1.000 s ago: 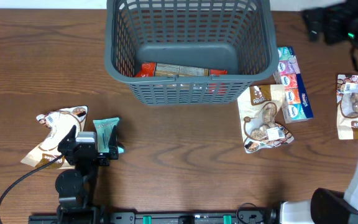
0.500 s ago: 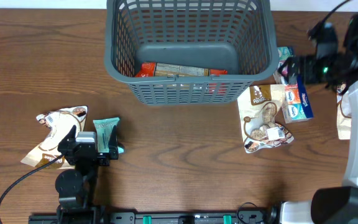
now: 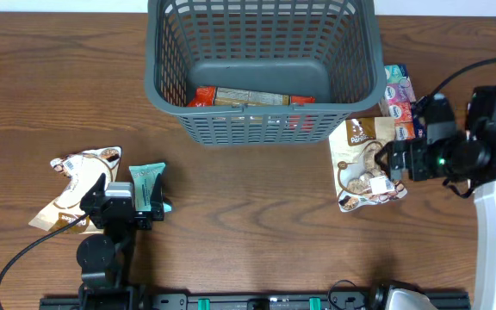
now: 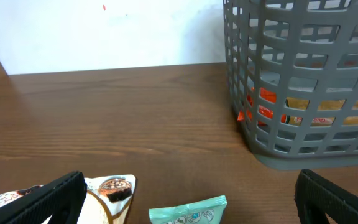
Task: Pack container
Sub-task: 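Move the right gripper to the Pantree pouch and grasp it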
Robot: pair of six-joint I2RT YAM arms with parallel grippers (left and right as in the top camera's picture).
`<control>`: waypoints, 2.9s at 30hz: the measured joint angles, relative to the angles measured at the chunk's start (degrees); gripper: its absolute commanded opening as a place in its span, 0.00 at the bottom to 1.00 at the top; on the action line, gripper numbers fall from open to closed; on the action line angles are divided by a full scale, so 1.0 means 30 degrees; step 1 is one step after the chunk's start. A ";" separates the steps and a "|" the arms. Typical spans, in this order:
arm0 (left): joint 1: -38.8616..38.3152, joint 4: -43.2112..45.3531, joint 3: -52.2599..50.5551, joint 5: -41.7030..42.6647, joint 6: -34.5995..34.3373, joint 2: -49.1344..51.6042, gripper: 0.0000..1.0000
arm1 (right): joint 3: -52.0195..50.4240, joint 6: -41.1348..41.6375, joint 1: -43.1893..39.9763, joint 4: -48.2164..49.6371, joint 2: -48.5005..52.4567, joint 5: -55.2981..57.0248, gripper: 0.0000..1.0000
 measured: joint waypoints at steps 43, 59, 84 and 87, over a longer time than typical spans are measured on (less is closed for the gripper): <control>0.0000 0.0000 0.0000 0.0000 0.0000 0.0051 0.99 | -0.5676 0.2572 0.2288 1.0812 0.6849 0.2120 0.99; 0.0000 0.0000 0.0000 0.0000 0.0000 0.0051 0.99 | -0.7104 0.2637 0.2288 1.2684 0.6849 0.2404 0.99; 0.0000 0.0000 0.0000 0.0000 0.0000 0.0051 0.99 | -0.9384 0.3096 0.2288 1.4848 0.6732 0.2492 0.16; 0.0000 0.0000 0.0000 0.0007 0.0000 0.0051 0.99 | -0.9377 0.3118 0.2288 1.4848 0.6688 0.2506 0.01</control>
